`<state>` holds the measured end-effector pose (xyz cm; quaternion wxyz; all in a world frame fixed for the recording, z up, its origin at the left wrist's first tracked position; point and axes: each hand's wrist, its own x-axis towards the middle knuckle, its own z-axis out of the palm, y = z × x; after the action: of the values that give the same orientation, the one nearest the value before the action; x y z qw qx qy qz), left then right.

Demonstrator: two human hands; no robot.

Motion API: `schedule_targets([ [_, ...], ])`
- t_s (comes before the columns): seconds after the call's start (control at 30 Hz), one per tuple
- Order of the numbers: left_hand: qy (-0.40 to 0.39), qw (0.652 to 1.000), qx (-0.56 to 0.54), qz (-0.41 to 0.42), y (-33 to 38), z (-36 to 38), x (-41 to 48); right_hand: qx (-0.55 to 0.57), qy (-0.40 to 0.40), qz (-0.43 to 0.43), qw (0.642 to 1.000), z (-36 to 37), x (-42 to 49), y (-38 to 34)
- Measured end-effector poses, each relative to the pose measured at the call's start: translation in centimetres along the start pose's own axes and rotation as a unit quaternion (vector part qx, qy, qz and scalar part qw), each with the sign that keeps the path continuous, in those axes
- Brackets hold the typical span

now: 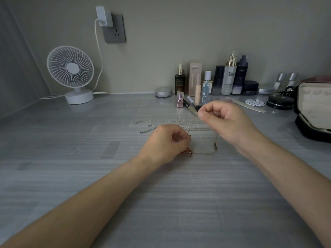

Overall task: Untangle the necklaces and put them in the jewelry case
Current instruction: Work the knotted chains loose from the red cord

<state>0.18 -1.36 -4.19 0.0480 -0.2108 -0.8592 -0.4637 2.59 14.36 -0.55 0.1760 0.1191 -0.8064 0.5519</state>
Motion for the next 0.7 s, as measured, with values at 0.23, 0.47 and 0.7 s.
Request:
schedule_targets([
  [0.23, 0.005, 1.0, -0.003, -0.017, -0.4, -0.3, 0.1, 0.036, 0.032, 0.006, 0.999, -0.9, -0.1, -0.6],
  [0.47, -0.014, 0.999, 0.001, -0.041, -0.8, -0.8, 0.4, 0.064, 0.066, 0.016, 0.996, -1.4, -0.2, -1.3],
  [0.7, 0.007, 1.0, 0.004, -0.03, -1.1, -1.2, 0.6, -0.105, 0.079, 0.088, 0.987, -2.2, 0.6, 0.7],
])
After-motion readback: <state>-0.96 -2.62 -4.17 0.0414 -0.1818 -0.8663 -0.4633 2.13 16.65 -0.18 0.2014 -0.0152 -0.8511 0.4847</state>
